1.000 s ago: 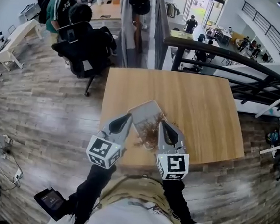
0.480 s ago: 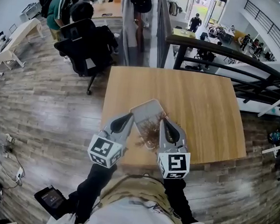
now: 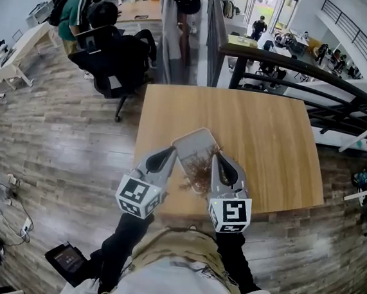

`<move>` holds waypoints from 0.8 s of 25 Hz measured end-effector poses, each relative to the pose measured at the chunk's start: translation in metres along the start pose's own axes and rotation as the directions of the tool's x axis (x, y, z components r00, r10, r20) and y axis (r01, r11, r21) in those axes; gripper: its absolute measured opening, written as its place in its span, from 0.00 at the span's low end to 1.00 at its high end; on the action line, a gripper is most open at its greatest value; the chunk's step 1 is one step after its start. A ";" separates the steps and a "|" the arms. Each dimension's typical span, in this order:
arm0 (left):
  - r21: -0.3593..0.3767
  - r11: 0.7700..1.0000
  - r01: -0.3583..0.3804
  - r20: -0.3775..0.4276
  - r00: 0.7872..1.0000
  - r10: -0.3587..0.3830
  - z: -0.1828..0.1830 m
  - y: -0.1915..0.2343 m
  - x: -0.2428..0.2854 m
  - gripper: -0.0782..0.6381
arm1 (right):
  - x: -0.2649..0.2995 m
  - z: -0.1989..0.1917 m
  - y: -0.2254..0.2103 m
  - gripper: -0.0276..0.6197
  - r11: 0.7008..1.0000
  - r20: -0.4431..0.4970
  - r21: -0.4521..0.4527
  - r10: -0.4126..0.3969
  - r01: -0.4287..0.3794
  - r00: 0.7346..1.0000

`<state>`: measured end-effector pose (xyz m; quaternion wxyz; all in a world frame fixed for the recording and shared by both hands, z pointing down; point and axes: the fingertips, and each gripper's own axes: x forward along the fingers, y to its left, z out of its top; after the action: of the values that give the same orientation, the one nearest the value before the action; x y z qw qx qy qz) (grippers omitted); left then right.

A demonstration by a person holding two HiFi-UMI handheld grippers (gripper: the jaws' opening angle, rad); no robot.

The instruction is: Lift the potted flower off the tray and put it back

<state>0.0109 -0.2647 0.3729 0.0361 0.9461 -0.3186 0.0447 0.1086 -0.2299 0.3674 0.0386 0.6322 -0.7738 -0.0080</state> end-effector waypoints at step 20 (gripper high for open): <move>-0.010 1.000 0.011 -0.005 1.000 -0.011 -0.008 -0.001 -0.004 0.11 | -0.006 -0.009 0.001 0.05 1.000 -0.010 0.009 -0.019 0.020 1.000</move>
<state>0.0082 -0.2605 0.3801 0.0420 0.9475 -0.3137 0.0453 0.1095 -0.2235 0.3757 0.0393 0.6399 -0.7674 -0.0017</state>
